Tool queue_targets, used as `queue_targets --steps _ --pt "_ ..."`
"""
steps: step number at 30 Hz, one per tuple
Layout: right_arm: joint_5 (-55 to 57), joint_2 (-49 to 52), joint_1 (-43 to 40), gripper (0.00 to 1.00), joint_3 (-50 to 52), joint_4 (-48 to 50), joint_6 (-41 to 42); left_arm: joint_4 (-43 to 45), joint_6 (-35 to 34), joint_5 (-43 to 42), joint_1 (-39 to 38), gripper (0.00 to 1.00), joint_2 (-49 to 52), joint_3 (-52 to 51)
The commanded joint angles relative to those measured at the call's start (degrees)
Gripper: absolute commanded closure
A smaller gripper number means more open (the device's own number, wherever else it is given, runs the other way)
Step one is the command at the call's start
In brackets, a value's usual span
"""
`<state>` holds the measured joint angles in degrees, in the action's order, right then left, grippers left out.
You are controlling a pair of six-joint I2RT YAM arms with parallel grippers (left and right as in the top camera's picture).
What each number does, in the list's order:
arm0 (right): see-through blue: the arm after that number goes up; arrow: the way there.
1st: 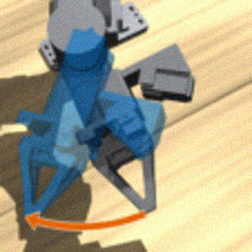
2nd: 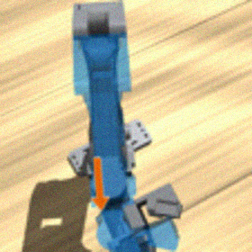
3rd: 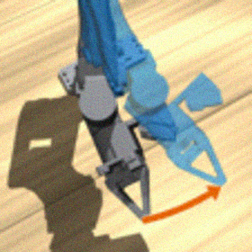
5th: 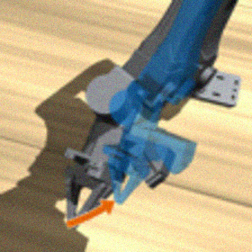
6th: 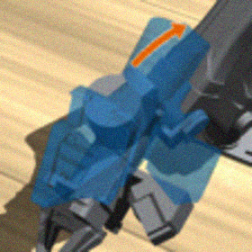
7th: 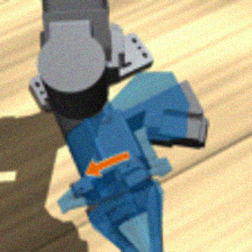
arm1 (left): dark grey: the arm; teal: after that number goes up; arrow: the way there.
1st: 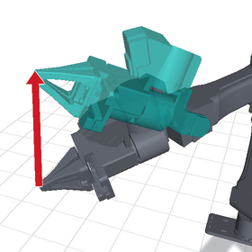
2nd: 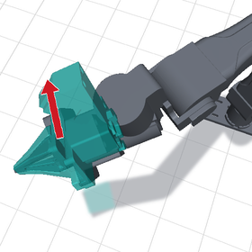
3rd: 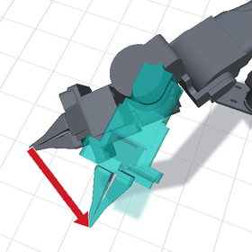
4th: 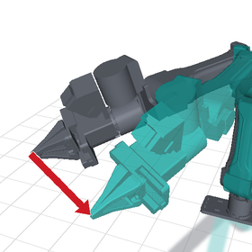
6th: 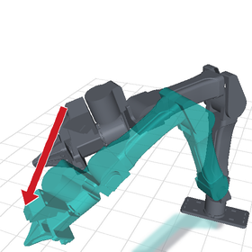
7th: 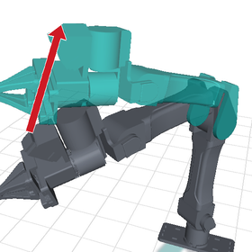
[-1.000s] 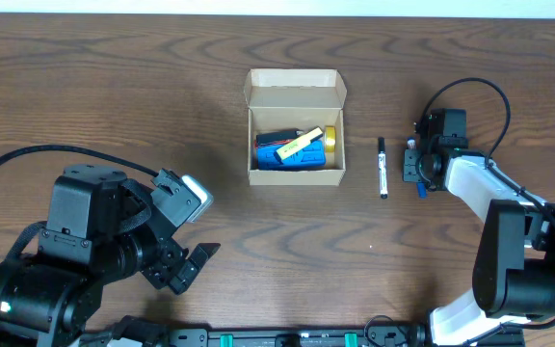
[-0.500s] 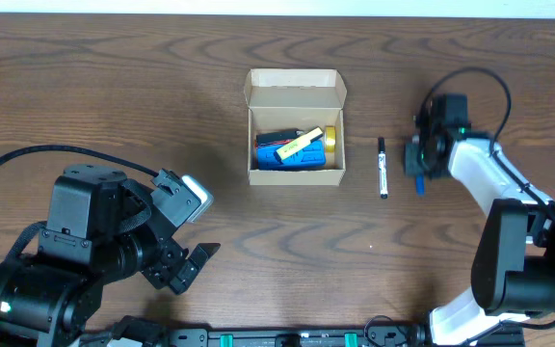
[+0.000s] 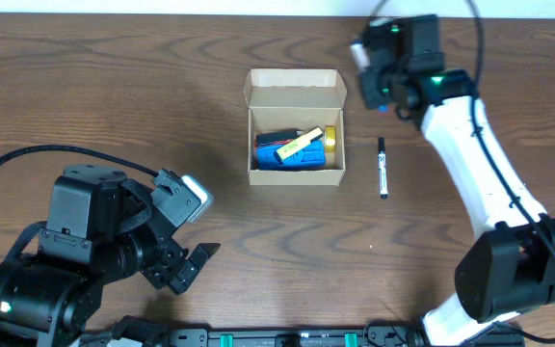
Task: Pack container
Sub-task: 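Carry the blue marker with the right gripper over the box, then lower the blue marker into the box and release it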
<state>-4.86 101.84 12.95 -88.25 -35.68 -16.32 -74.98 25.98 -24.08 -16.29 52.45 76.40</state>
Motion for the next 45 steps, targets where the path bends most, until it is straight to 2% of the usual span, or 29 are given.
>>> queue_targets --steps 1,8,17,24,33,45 --pt "-9.7 0.1 3.5 0.99 -0.5 0.0 -16.3 -0.2 0.6 -1.0 -0.2 0.05 0.0 -0.2" --pt "-17.9 0.5 8.0 0.99 -0.5 -0.2 -35.1 -0.2 0.6 -1.0 -0.2 0.05 0.0 -0.2" --pt "-23.2 5.5 9.7 0.99 -0.5 -4.5 -43.4 -0.2 0.6 -1.0 -0.2 0.04 0.0 -0.2" --pt "-24.1 10.1 11.1 0.99 -0.5 -7.1 -47.7 -0.2 0.6 -1.0 -0.2 0.05 0.0 -0.2" --pt "-23.3 13.4 11.4 0.96 -0.5 -7.4 -48.5 -0.2 0.6 -1.0 -0.2 0.05 0.0 -0.2" --pt "-16.1 13.6 11.4 0.98 -0.5 -7.2 -51.7 -0.2 0.6 -1.0 -0.2 0.05 0.0 -0.2"
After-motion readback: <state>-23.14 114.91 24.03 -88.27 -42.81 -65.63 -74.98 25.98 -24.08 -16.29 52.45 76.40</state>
